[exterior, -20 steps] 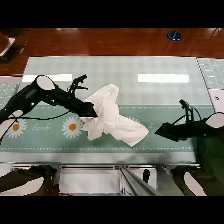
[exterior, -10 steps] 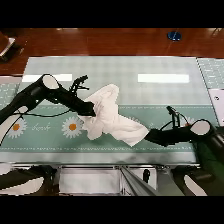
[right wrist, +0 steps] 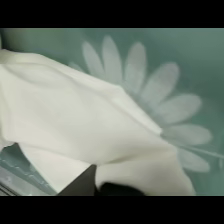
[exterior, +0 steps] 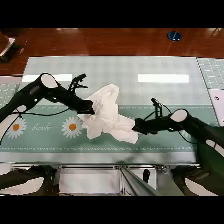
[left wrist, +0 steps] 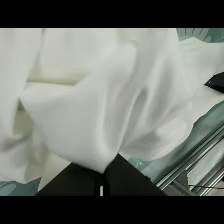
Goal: Fold the shirts.
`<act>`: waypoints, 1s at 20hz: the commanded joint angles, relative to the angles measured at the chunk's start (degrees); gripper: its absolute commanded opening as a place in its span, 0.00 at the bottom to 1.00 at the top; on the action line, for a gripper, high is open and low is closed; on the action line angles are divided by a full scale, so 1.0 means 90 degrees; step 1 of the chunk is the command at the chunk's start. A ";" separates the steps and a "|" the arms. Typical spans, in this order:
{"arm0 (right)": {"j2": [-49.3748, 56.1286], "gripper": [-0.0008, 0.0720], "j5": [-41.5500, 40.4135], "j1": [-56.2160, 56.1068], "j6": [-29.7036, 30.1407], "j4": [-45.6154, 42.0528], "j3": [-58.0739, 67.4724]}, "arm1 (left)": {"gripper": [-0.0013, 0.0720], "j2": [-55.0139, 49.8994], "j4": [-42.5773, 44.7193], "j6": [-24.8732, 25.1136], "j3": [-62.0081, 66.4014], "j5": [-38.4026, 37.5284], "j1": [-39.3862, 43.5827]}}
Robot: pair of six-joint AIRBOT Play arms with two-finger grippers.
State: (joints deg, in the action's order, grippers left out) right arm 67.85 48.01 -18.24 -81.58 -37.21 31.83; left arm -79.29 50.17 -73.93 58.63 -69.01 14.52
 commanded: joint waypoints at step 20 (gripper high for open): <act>-0.2516 0.04 0.4437 0.0942 -0.0542 -0.3594 0.9666 | 0.04 0.5192 -0.0452 0.0114 0.4017 0.0678 -0.2815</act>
State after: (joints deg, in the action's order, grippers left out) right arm 48.88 82.96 -9.80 -86.17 -68.64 117.58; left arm -37.89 43.33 -72.90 94.26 -60.45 -10.44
